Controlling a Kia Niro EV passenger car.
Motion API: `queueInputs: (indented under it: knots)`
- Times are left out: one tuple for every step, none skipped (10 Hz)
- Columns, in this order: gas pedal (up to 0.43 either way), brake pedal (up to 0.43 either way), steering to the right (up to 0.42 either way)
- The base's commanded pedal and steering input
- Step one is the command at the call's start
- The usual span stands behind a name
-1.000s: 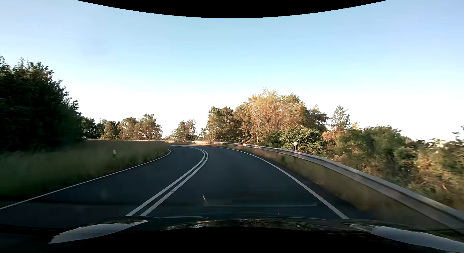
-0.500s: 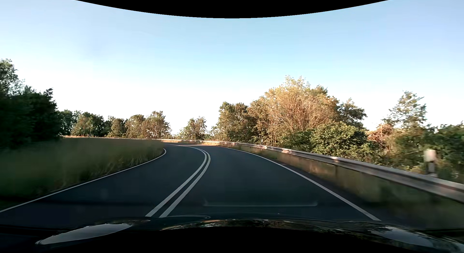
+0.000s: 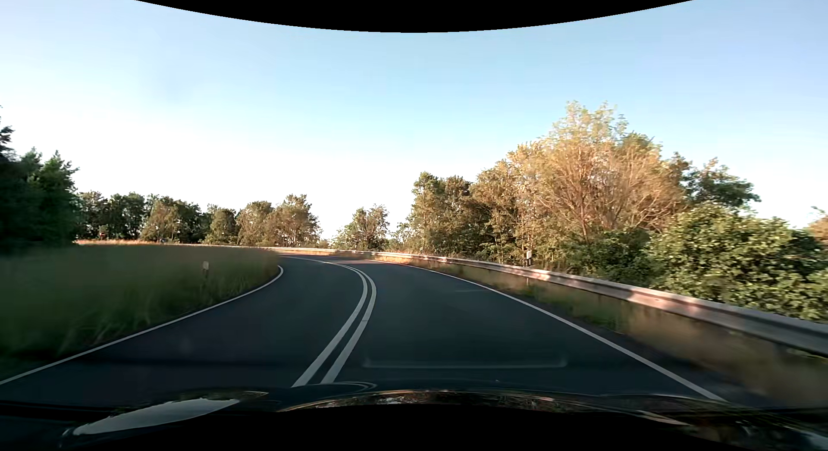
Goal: Follow the waypoints while adhering to traffic rules and regulations
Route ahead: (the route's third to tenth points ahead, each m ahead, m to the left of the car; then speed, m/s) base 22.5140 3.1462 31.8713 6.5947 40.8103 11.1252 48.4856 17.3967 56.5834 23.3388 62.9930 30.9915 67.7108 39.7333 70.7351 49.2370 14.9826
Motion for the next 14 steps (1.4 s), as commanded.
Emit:
queueInputs:
  knots:
    - [0.177, 0.0, -0.043]
    - [0.177, 0.0, -0.043]
    - [0.177, 0.0, -0.043]
    - [0.177, 0.0, -0.044]
    - [0.189, 0.0, -0.048]
    - [0.189, 0.0, -0.053]
    - [0.189, 0.0, -0.056]
    - [0.189, 0.0, -0.057]
    - [0.189, 0.0, -0.058]
    - [0.189, 0.0, -0.062]
    - [0.197, 0.0, -0.068]
    - [0.209, 0.0, -0.072]
    - [0.209, 0.0, -0.077]
    - [0.209, 0.0, -0.08]
